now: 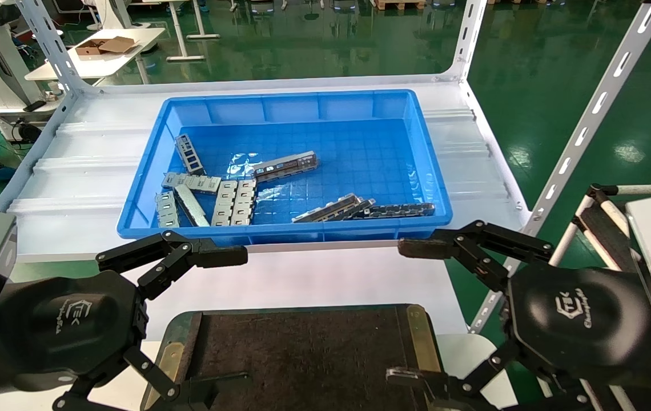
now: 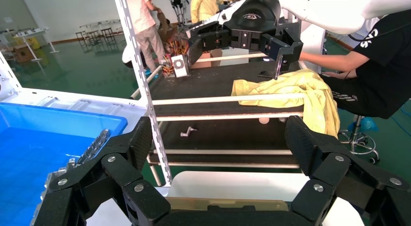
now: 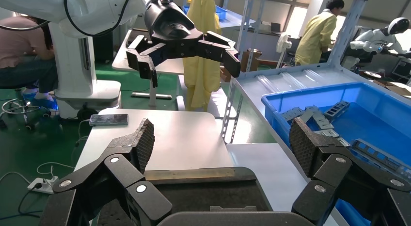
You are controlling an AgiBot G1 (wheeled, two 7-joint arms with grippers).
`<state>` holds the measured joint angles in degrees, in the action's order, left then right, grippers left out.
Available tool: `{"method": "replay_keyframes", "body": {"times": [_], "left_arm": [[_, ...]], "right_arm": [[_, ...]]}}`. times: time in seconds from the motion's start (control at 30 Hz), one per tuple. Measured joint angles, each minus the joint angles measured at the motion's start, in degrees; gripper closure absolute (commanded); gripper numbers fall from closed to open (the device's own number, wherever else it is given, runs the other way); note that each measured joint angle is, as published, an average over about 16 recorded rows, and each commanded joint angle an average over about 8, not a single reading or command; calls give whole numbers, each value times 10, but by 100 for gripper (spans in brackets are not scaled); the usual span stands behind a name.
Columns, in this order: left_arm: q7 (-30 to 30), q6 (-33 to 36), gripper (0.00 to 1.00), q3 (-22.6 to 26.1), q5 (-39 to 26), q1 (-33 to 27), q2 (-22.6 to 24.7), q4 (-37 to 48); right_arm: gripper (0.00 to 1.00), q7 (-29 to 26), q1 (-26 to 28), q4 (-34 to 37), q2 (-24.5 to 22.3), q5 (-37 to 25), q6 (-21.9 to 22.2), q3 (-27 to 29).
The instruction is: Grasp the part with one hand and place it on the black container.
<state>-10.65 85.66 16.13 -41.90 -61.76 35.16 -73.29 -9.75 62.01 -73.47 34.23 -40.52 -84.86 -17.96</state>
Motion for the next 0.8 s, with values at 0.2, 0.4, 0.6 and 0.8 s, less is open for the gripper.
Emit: {"method": "replay_keyframes", "body": {"times": [0.2, 0.4, 0.6, 0.8], "left_arm": [[0, 0, 0, 0, 0, 0, 0, 0], [0, -1, 0, 0, -1, -1, 1, 0], [0, -6, 0, 3, -9, -6, 5, 5], [6, -11, 0, 9, -25, -19, 15, 19]], "right_arm": [[0, 0, 0, 0, 0, 0, 0, 0], [0, 0, 0, 0, 0, 0, 0, 0], [0, 0, 0, 0, 0, 0, 0, 0], [0, 0, 0, 0, 0, 0, 0, 0]]}}
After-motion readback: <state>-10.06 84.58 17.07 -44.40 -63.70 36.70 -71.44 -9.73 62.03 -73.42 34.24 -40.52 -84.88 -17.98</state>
